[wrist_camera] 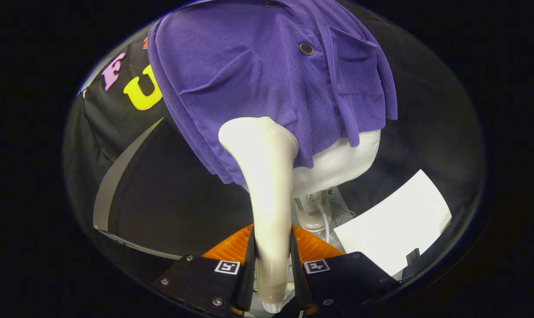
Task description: Iron the clothes twice with a garment steamer, once on the left side and once on the right side.
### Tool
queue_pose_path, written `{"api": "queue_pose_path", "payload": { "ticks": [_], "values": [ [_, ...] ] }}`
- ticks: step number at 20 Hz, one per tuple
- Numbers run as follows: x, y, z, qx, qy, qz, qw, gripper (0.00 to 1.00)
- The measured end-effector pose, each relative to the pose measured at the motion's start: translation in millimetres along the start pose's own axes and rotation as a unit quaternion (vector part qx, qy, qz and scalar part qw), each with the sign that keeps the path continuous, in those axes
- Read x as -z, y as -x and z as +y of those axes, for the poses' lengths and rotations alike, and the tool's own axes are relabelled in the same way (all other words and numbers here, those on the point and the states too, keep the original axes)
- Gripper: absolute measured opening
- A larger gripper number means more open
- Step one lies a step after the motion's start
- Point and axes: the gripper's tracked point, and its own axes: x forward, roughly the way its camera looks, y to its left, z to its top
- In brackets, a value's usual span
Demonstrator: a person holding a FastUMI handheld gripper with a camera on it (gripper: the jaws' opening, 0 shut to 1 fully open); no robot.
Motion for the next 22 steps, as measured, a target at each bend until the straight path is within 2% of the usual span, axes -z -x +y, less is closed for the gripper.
{"api": "queue_pose_path", "payload": {
  "ticks": [4,10,14,22],
  "values": [
    [13,-10,-13,0.006,-0.009,0.002,1.000,0.38],
    [1,25,-13,-0.018,-0.009,-0.038,0.999,0.38],
    [-30,87,-2,-0.038,0.003,-0.101,0.994,0.38],
    [-91,205,17,-0.075,0.029,-0.211,0.974,0.38]
  ]
}}
